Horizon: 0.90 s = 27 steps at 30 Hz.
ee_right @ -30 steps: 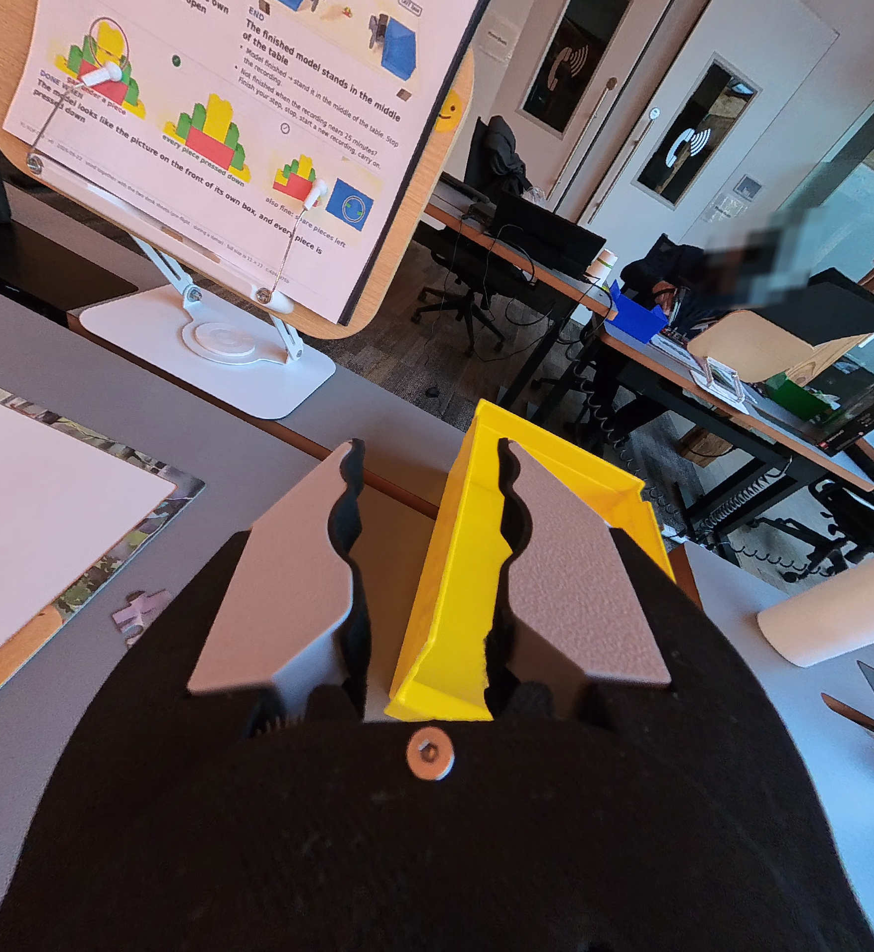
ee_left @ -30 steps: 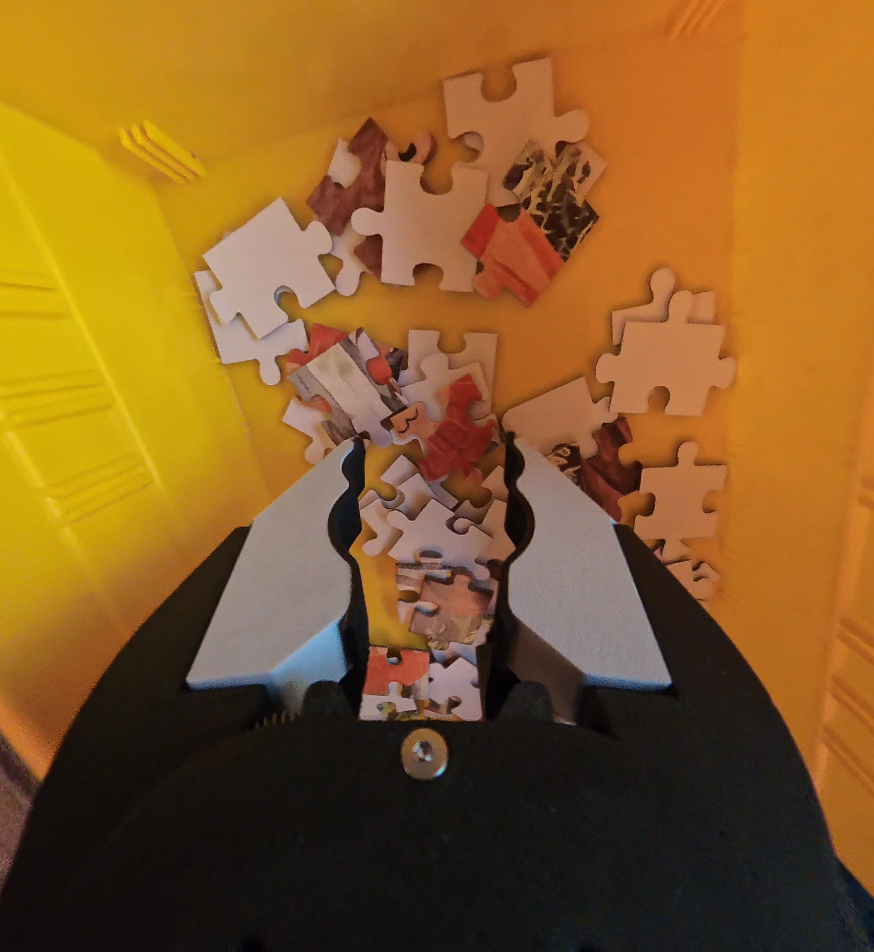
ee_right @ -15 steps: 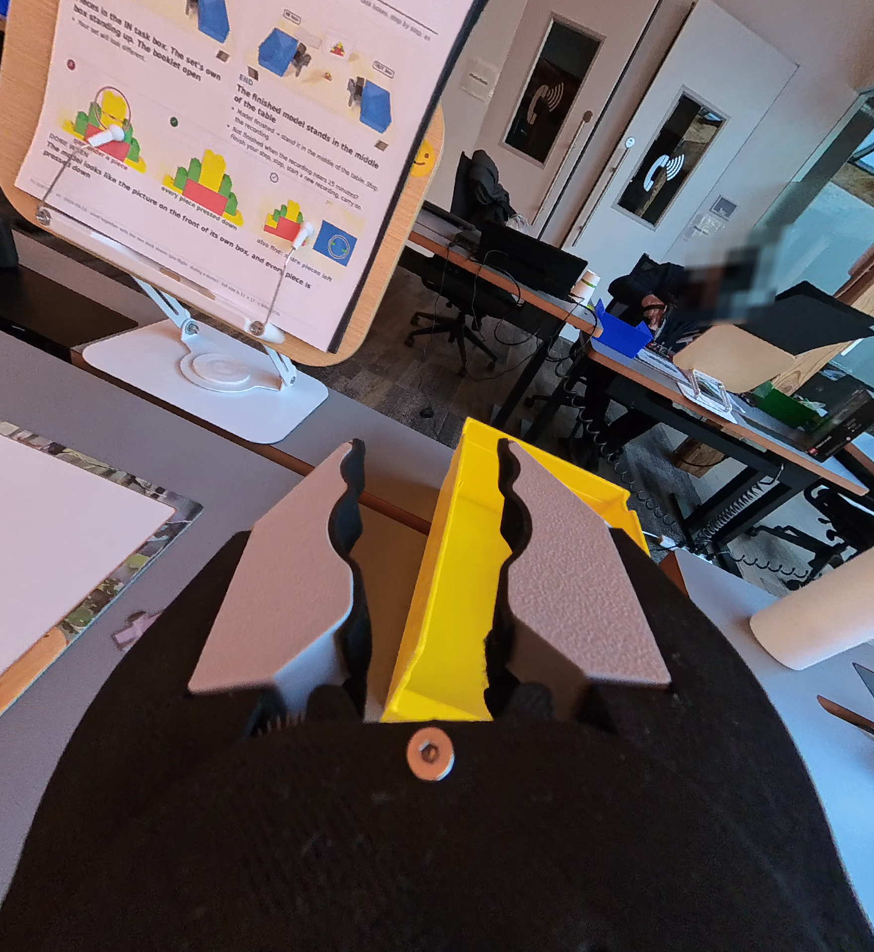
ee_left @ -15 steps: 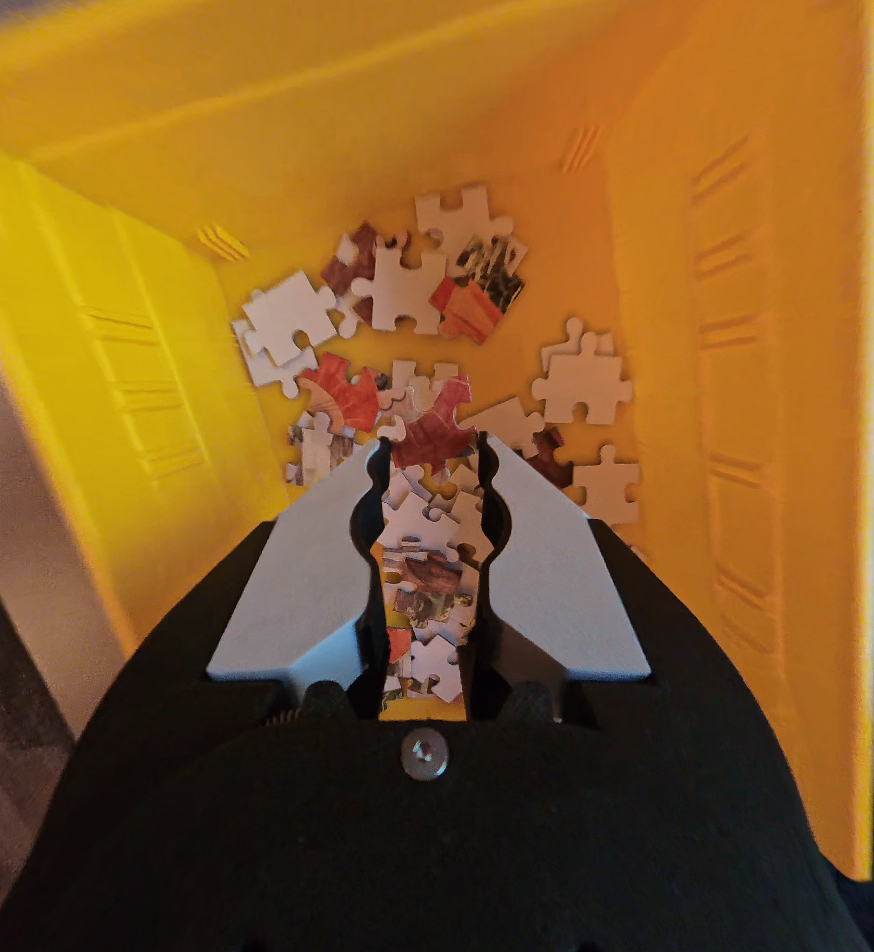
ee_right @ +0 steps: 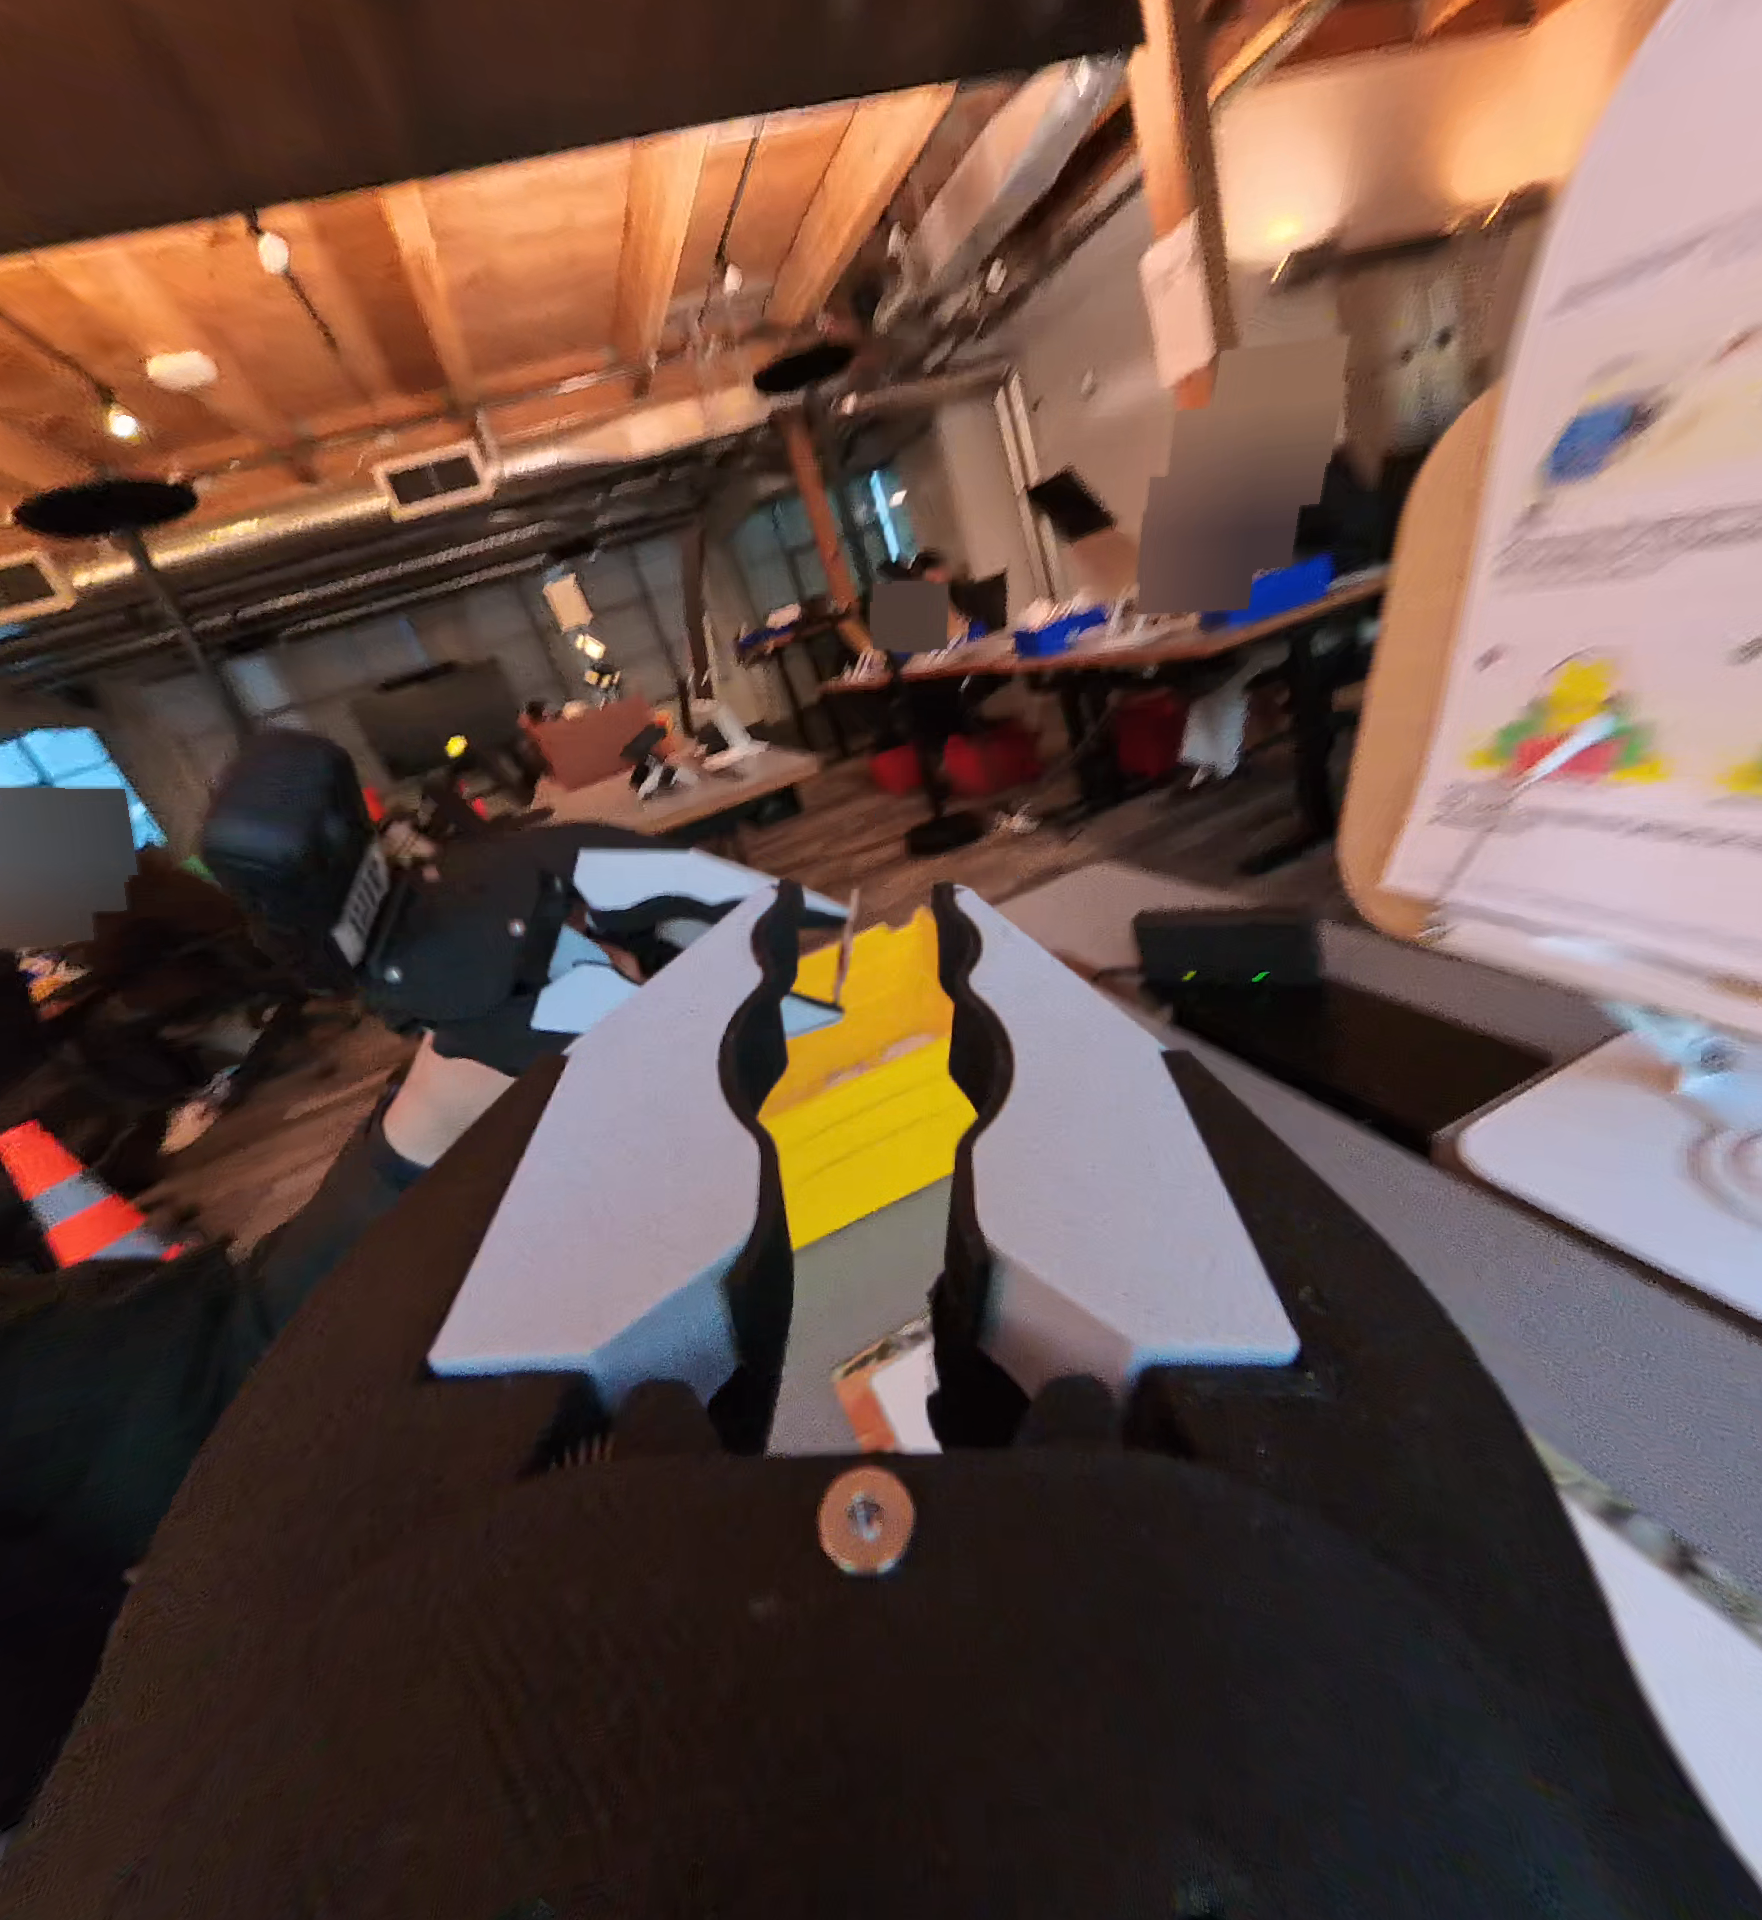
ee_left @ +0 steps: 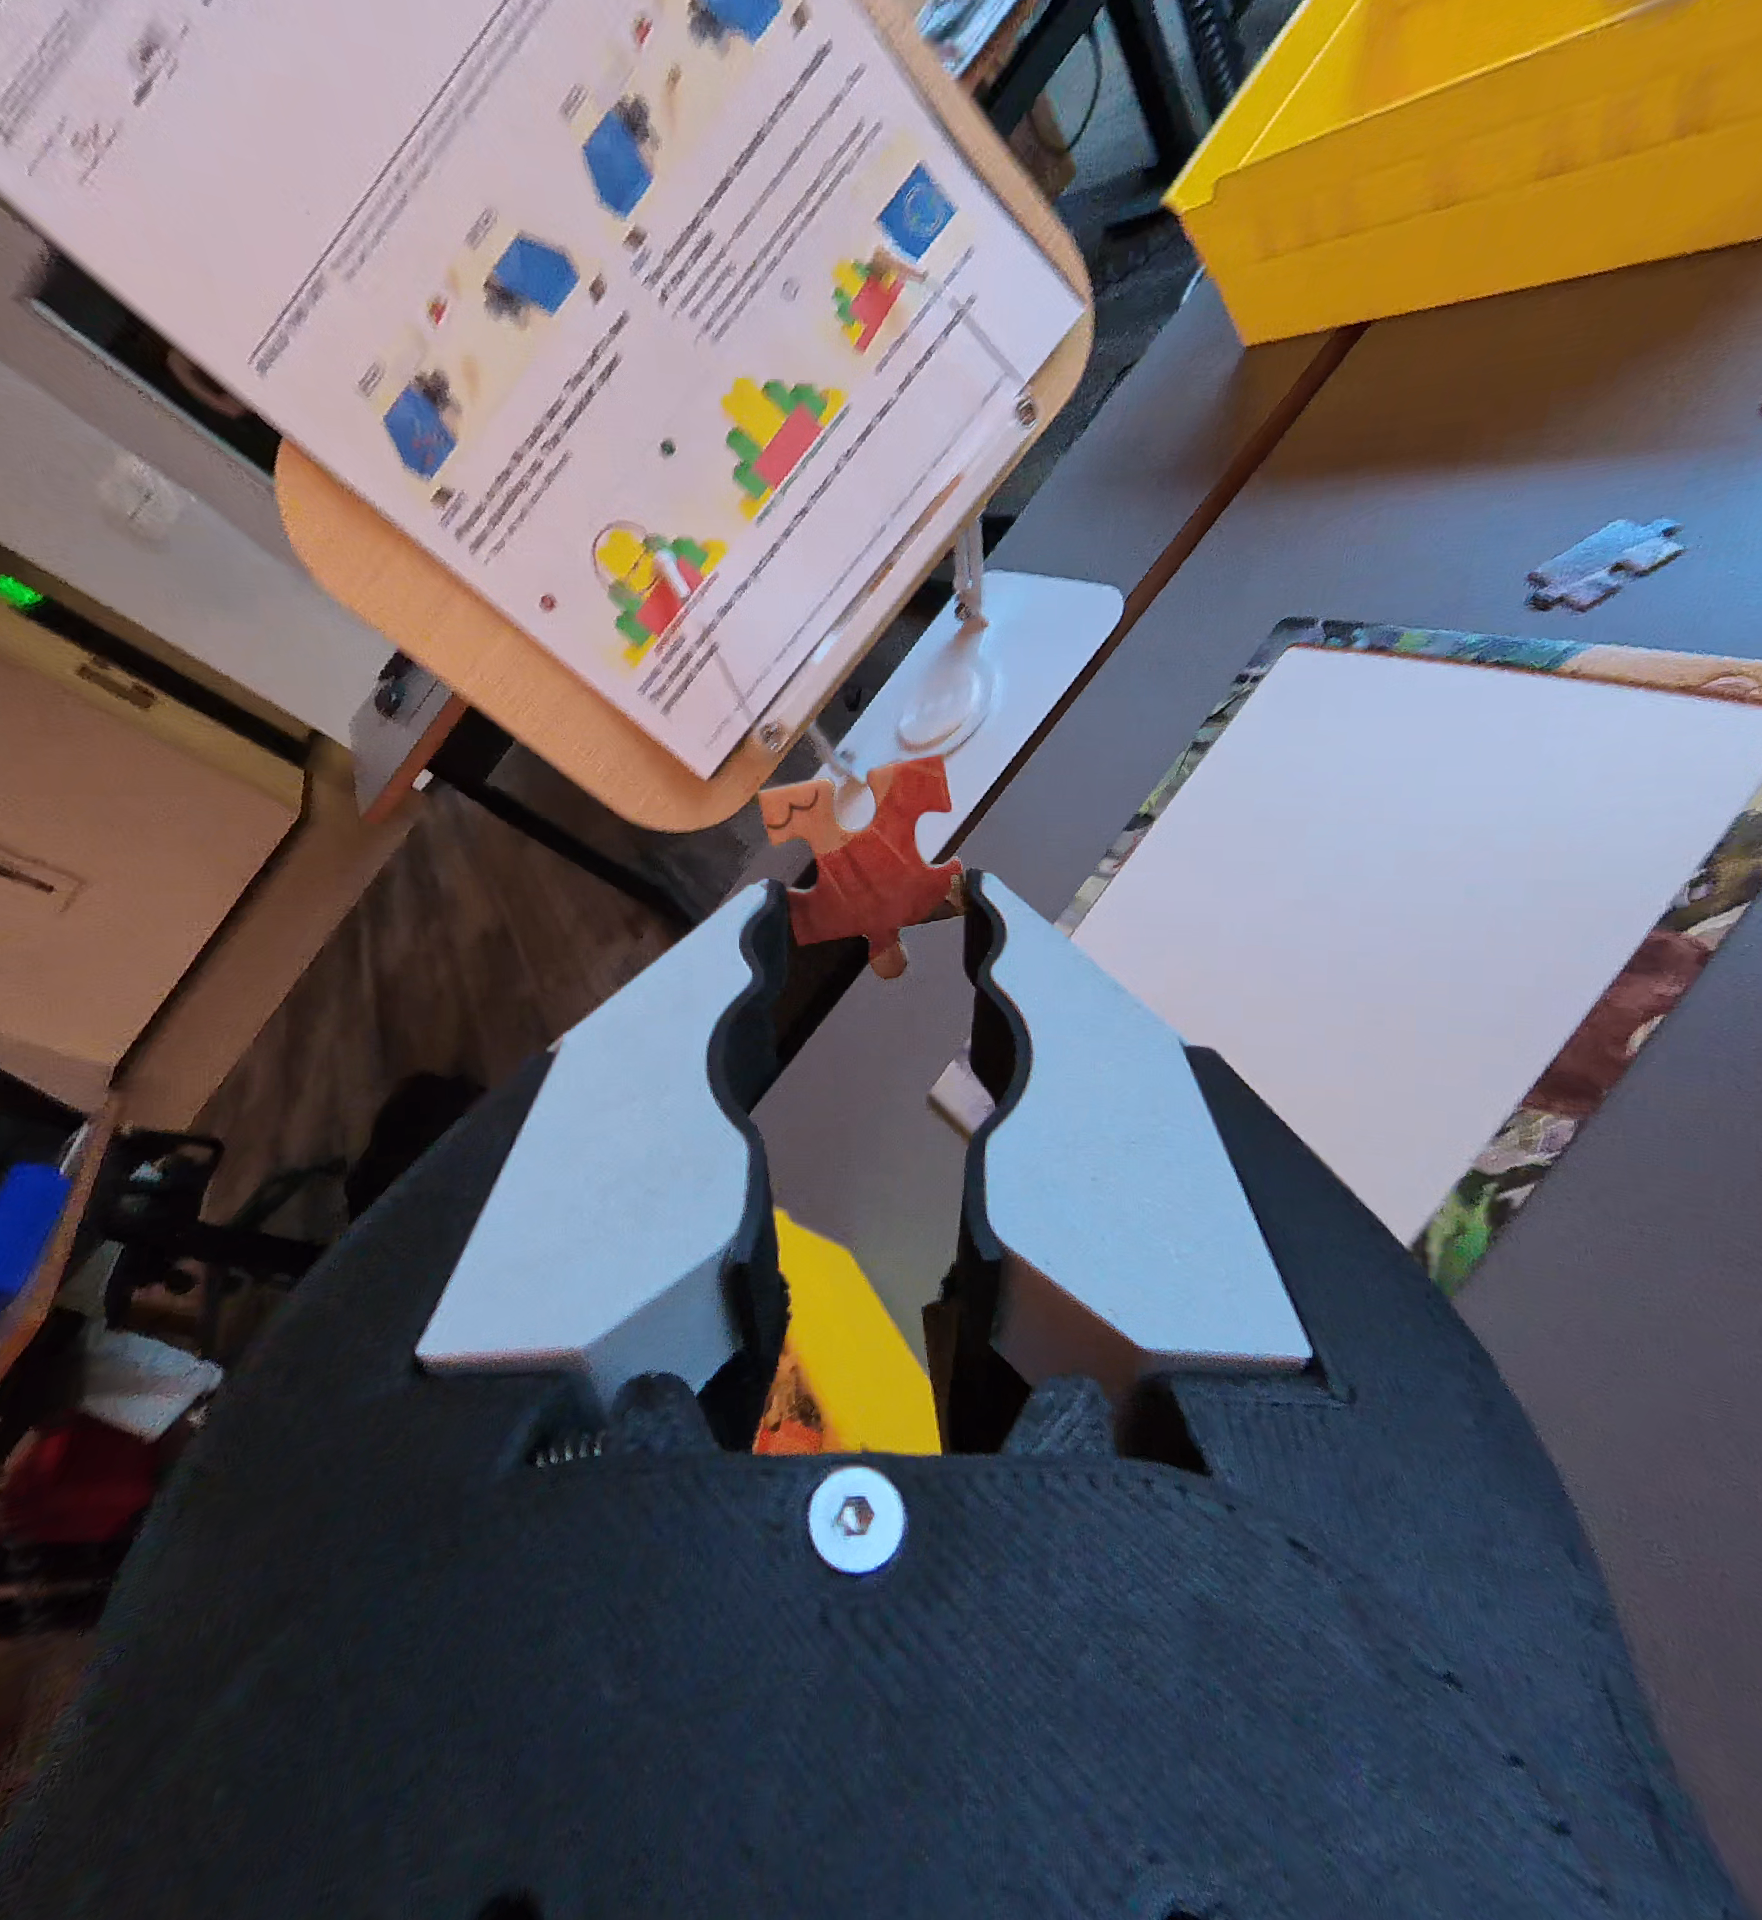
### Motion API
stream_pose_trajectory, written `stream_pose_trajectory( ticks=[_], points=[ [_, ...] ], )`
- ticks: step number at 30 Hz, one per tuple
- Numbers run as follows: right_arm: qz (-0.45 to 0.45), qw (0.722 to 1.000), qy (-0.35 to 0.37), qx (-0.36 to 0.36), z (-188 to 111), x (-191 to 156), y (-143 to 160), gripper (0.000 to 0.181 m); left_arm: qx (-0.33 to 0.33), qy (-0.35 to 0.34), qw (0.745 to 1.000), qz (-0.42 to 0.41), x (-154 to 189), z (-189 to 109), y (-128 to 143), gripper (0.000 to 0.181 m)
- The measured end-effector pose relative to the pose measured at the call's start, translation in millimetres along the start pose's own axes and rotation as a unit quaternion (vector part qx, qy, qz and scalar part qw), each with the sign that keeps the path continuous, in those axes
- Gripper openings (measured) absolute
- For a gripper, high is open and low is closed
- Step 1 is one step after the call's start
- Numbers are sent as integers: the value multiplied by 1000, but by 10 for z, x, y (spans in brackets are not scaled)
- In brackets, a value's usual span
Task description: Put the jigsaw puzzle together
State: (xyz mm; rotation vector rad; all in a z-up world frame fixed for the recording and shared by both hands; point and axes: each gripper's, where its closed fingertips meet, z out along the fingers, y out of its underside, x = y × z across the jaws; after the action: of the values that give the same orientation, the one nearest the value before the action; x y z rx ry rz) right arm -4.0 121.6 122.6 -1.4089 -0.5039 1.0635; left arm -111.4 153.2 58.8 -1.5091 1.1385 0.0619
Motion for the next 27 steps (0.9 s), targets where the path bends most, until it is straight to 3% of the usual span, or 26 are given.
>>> stream_pose_trajectory(
  ticks=[6, 11, 12, 16, 19, 22, 25, 27],
  points=[
    [36, 996, -12, -83, 463, -183, 667, 26, 38, 38, 998, -18, 254, -53, -228, 32],
    [62, 994, -24, -85, 505, -180, 758, 14, 36, 53, 998, -12, 379, -14, -241, 32],
    [59, 994, -22, -92, 492, -163, 777, 3, 34, 60, 998, -10, 417, -3, -239, 32],
    [47, 986, -36, -153, 323, -92, 768, 1, 42, 102, 994, -25, 526, -35, -267, 34],
    [27, 949, -12, -314, -290, 196, 921, 1, 41, 161, 983, -74, 563, -123, -281, 46],
    [70, 890, 87, -442, -1302, 712, 1215, 1, 41, 198, 974, -104, 517, -215, -256, 43],
    [181, 840, 152, -489, -2126, 1075, 1544, 1, 31, 191, 975, -110, 390, -250, -182, 41],
    [257, 821, 163, -484, -2429, 1201, 1727, 1, 23, 187, 975, -113, 326, -265, -129, 40]
  ],
)
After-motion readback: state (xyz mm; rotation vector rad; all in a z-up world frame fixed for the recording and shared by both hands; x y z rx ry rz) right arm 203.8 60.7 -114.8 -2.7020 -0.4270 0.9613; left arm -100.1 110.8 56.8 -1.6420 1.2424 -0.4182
